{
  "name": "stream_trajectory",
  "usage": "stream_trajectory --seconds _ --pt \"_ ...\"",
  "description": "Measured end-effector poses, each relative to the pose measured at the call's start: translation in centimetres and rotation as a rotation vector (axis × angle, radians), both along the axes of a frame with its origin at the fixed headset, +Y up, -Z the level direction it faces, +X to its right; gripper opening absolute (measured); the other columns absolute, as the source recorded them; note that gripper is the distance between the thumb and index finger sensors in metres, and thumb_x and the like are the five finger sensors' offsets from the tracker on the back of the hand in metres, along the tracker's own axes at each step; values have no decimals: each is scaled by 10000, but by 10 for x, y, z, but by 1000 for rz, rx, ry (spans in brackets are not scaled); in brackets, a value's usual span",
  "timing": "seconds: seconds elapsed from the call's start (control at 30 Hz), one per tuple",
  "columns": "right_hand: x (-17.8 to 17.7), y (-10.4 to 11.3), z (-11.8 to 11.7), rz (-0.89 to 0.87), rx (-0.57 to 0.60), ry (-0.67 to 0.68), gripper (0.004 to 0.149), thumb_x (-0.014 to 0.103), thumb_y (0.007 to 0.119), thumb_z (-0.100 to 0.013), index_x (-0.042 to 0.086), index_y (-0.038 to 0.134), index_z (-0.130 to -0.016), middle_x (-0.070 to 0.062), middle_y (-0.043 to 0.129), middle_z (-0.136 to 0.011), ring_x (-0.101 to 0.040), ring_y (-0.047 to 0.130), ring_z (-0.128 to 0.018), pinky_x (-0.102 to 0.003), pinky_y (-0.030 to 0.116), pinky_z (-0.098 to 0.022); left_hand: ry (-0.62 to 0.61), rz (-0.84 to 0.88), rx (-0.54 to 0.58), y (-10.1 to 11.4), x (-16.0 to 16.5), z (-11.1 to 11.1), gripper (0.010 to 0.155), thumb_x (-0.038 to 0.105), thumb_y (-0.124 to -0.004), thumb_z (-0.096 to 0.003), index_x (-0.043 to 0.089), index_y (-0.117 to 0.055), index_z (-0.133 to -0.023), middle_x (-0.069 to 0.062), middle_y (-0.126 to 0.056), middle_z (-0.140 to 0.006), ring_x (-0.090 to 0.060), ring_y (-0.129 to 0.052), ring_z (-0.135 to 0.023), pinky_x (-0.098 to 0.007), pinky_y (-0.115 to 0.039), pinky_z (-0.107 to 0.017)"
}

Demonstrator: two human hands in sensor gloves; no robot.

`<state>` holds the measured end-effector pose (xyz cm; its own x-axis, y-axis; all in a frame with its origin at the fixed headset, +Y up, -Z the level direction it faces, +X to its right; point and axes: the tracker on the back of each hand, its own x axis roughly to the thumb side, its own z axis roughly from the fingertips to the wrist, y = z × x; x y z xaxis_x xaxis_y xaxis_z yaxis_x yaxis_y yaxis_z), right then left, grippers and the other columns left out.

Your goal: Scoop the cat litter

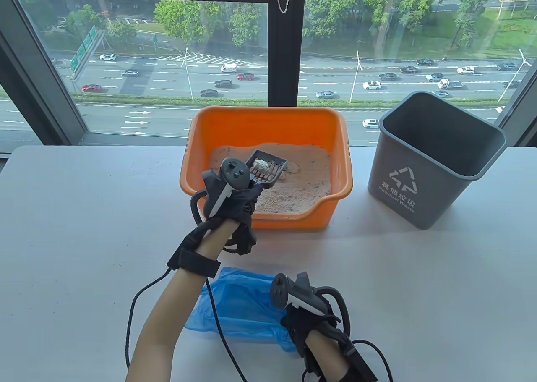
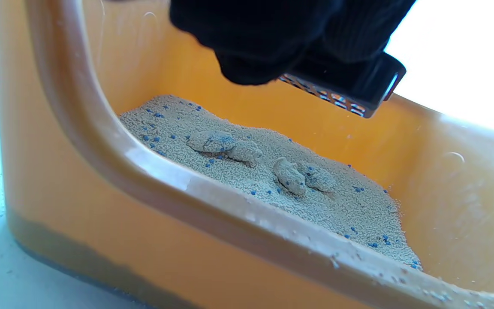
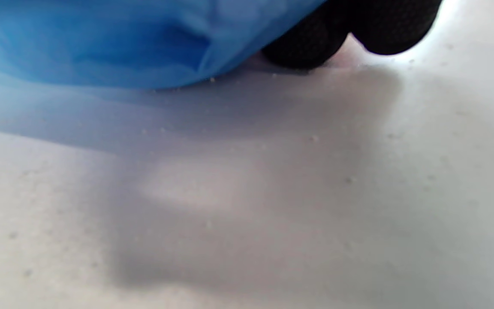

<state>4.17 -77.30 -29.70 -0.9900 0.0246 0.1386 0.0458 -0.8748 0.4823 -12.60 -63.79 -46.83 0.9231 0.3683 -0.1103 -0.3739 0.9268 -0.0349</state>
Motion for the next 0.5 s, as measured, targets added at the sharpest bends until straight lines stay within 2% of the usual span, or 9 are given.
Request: stream_trajectory --seconds 0.3,0.5 --pt "0 0 0 1 3 2 736 357 790 -382 250 398 -996 -226 500 -928 -198 770 -596 -432 699 -480 -8 -3 4 9 -9 12 613 508 -742 -514 89 -620 -943 32 -947 -626 -34 -931 -207 -197 -837 -128" --pt "1 0 0 -4 3 1 734 356 789 -383 251 398 -996 -226 497 -929 -193 769 -594 -430 699 -480 -102 88 -11 18 -31 40 611 505 -746 -512 91 -621 -944 26 -947 -629 -47 -934 -212 -208 -835 -135"
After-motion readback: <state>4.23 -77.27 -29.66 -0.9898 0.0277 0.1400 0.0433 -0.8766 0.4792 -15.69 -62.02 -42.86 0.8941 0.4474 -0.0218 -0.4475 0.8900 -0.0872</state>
